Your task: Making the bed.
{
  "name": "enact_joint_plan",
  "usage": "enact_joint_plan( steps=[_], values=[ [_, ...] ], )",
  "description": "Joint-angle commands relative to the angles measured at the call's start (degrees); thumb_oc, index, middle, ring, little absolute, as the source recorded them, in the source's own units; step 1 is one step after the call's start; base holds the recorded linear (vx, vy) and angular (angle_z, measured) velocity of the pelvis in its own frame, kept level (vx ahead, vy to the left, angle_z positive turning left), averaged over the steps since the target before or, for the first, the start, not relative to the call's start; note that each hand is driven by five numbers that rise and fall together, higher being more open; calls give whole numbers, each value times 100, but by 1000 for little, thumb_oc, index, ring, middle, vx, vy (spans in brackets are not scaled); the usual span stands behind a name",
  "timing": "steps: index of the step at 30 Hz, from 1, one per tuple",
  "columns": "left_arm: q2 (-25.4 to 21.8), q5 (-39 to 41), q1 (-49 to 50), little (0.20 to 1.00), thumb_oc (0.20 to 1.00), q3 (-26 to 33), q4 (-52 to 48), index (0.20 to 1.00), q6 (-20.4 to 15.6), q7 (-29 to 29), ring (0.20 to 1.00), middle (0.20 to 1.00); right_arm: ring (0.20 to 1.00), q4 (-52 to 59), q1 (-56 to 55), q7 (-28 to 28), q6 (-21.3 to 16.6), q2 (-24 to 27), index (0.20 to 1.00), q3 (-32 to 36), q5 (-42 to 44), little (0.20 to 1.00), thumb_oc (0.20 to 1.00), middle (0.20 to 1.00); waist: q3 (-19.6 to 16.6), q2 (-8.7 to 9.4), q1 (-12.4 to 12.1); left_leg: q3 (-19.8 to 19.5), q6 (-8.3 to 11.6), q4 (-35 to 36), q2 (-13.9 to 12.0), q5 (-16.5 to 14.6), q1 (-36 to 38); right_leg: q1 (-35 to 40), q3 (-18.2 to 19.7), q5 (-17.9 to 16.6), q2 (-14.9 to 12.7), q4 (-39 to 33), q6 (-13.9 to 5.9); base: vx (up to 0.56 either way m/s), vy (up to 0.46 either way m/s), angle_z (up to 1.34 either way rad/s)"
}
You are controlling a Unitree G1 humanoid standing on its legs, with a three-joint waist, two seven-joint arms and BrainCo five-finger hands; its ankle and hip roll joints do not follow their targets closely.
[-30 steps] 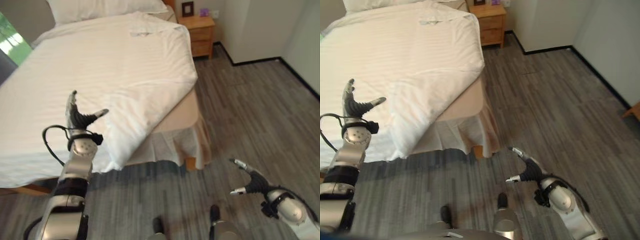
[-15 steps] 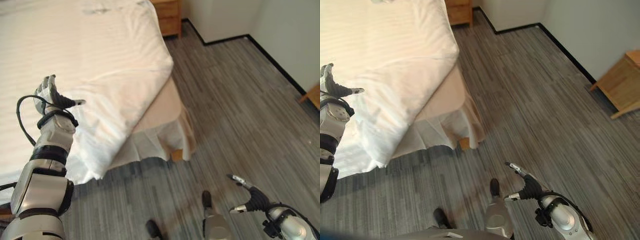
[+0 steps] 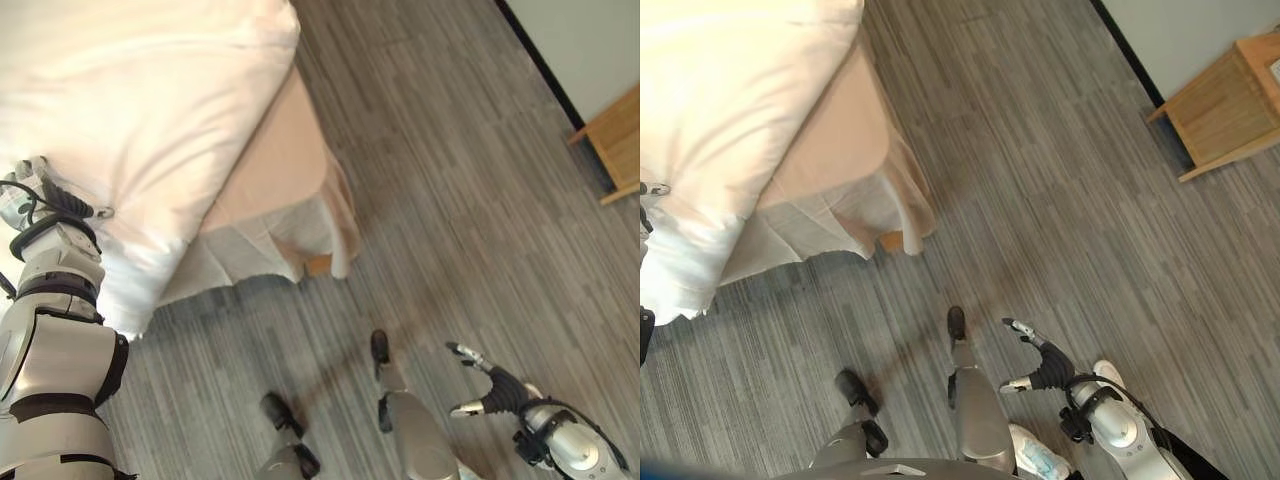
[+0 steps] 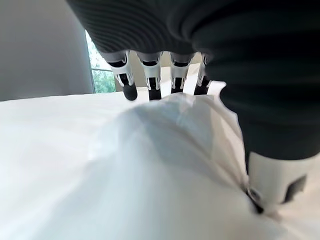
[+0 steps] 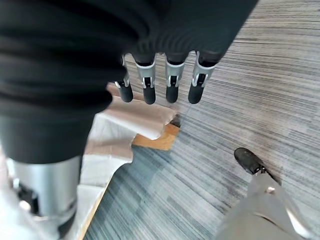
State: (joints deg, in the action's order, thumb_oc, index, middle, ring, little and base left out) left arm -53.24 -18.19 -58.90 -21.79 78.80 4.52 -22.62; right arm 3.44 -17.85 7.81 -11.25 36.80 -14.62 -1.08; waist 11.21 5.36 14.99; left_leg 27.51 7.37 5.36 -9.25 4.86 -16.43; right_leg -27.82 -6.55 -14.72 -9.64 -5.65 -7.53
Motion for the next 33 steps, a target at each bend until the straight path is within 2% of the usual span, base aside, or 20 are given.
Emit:
enact_joint_plan(
  steps=[1, 5, 7, 9, 11, 12, 13, 14, 15, 16, 17, 19, 20, 21, 22, 23, 25, 27, 31, 33],
  values=[
    [-456, 496, -494, 200, 200, 127, -5, 200, -144, -48, 200, 200, 1000, 99, 289, -126, -250, -1, 1000, 97, 229, 1000, 1000, 1000, 169, -199, -146, -314, 312, -36, -166, 190, -215, 526, -251, 110, -619, 65, -747, 58, 40, 0],
    [-48, 1280, -691, 200, 200, 380, -1244, 200, -554, -546, 200, 200, 1000, -207, 297, -166, -279, -104, 1000, -62, 30, 1000, 1000, 1000, 111, -303, -243, -424, 285, -36, -83, 99, -107, 722, -333, 204, -733, 65, -747, 47, 4, 10],
    [161, 1374, -531, 200, 200, 518, -2742, 200, -834, -855, 200, 200, 1000, -286, 298, -202, -257, -170, 1000, -87, -139, 1000, 1000, 1000, 99, -319, -336, -471, 264, -36, -51, 38, 13, 871, -363, 276, -769, 65, -747, 36, -31, 23],
    [422, 1398, 266, 200, 200, 965, -4391, 200, -1035, -905, 200, 200, 1000, -452, 280, -237, -225, -266, 1000, -77, -228, 1000, 1000, 1000, 133, -334, -438, -448, 178, -36, -10, 112, 158, 1027, -414, 240, -810, 65, -747, -50, -34, 15],
    [427, 1378, 387, 200, 200, 1060, -4479, 200, -998, -900, 200, 200, 1000, -456, 274, -240, -229, -225, 1000, -99, -229, 1000, 1000, 1000, 126, -358, -408, -445, 177, -36, -9, 111, 175, 1042, -412, 240, -810, 65, -747, -12, -26, 11],
    [857, 1533, 1467, 200, 200, 1480, -5997, 200, -1246, -661, 200, 200, 1000, -958, 324, -314, -122, -417, 1000, -107, -302, 1000, 1000, 1000, 116, -389, -552, -503, 148, -36, 20, 59, 435, 1313, -438, 329, -831, 65, -747, 47, -32, 11],
    [857, 1531, 1478, 200, 200, 1490, -6005, 200, -1242, -660, 200, 200, 1000, -959, 325, -314, -123, -412, 1000, -112, -302, 1000, 1000, 1000, 113, -392, -546, -504, 148, -36, 20, 59, 433, 1312, -440, 329, -831, 65, -747, 58, -78, 1],
    [1376, 1693, 2452, 200, 200, 1642, -6966, 200, -1450, -224, 200, 200, 1000, -1365, 313, -409, 13, -536, 1000, -65, -459, 1000, 1000, 1000, 93, -408, -629, -511, 126, -36, 46, 28, 675, 1538, -451, 411, -839, 65, -747, 54, -120, -2],
    [1776, 2218, 3770, 200, 200, 1417, -8276, 200, -1931, 790, 200, 200, 1000, -2257, 406, -530, 197, -824, 1000, 197, -338, 1000, 1000, 1000, 17, -462, -799, -564, 99, -36, 60, -14, 1014, 1884, -474, 544, -851, 65, -726, 54, -120, -5],
    [1775, 2225, 3795, 200, 200, 1430, -8295, 200, -1926, 801, 200, 200, 1000, -2260, 400, -531, 192, -820, 1000, 190, -339, 1000, 1000, 1000, 21, -463, -796, -562, 101, -36, 58, -18, 1032, 1900, -474, 547, -850, 65, -726, 71, -100, 8],
    [1861, 2512, 4080, 200, 200, 1332, -8380, 200, -2047, 1188, 200, 200, 1000, -2474, 417, -511, 214, -790, 1000, 183, -347, 1000, 1000, 1000, -8, -476, -826, -564, 99, -36, 49, -32, 1129, 2007, -481, 596, -852, 65, -711, 33, -64, 13],
    [1868, 3945, 4711, 200, 200, 1093, -8796, 200, -2129, 2392, 200, 200, 1000, -2860, 398, -492, 252, -851, 1000, 271, -307, 1000, 1000, 1000, -70, -532, -888, -599, 94, -36, 44, -43, 1301, 2207, -493, 667, -823, 65, -680, 28, -90, 10],
    [1852, 4661, 5001, 200, 200, 912, -8893, 200, -1996, 3037, 200, 200, 1000, -3139, 398, -474, 280, -883, 1000, 294, -351, 1000, 1000, 1000, -106, -565, -914, -605, 102, -36, 32, -45, 1381, 2298, -491, 712, -812, 65, -662, 16, -88, 3],
    [1931, 5370, 5338, 385, 385, 715, -8907, 385, -1729, 3687, 385, 385, 1000, -3421, 444, -449, 300, -951, 1000, 299, -360, 1000, 1000, 1000, -126, -587, -940, -614, 107, -36, 25, -45, 1453, 2387, -506, 741, -803, 65, -653, 23, -88, 10],
    [1928, 5803, 5615, 658, 658, 568, -8859, 658, -1509, 4194, 658, 658, 1000, -3682, 491, -428, 331, -988, 1000, 296, -402, 1000, 1000, 1000, -160, -614, -959, -633, 108, -36, 15, -52, 1521, 2482, -510, 779, -793, 65, -638, 18, -94, 14],
    [1986, 6037, 5810, 1000, 1000, 462, -8819, 1000, -1353, 4490, 1000, 1000, 1000, -3836, 495, -374, 335, -1003, 1000, 323, -407, 1000, 1000, 1000, -187, -621, -973, -636, 106, -36, 12, -54, 1564, 2535, -512, 796, -778, 65, -627, 24, -87, 15],
    [2073, 6317, 6221, 1000, 1000, 242, -8717, 1000, -1093, 4885, 1000, 1000, 1000, -4194, 532, -331, 353, -1099, 1000, 340, -343, 1000, 1000, 1000, -226, -655, -1023, -683, 100, -36, 1, -49, 1631, 2628, -531, 851, -735, 65, -597, 13, -80, 12],
    [2162, 6361, 6584, 1000, 1000, 107, -8421, 1000, -1021, 4949, 1000, 1000, 1000, -4435, 557, -296, 375, -1182, 1000, 379, -211, 1000, 1000, 1000, -239, -667, -1055, -701, 100, -36, -23, -37, 1700, 2729, -555, 894, -696, 65, -558, 15, -105, 9],
    [2581, 5959, 6926, 1000, 1000, -265, -7790, 1000, -1113, 4381, 1000, 1000, 1000, -4672, 654, -456, 370, -1293, 1000, 332, 24, 1000, 1000, 1000, -225, -677, -1076, -767, 96, -36, -62, 3, 1797, 2907, -607, 993, -606, 65, -478, -1, -114, 2],
    [2609, 5858, 6872, 1000, 1000, -413, -7721, 1000, -1110, 4286, 1000, 1000, 1000, -4663, 678, -510, 372, -1292, 1000, 342, 122, 1000, 1000, 1000, -225, -677, -1061, -772, 97, -36, -68, 7, 1805, 2925, -601, 1002, -589, 65, -472, -9, -86, 11]
  ],
)
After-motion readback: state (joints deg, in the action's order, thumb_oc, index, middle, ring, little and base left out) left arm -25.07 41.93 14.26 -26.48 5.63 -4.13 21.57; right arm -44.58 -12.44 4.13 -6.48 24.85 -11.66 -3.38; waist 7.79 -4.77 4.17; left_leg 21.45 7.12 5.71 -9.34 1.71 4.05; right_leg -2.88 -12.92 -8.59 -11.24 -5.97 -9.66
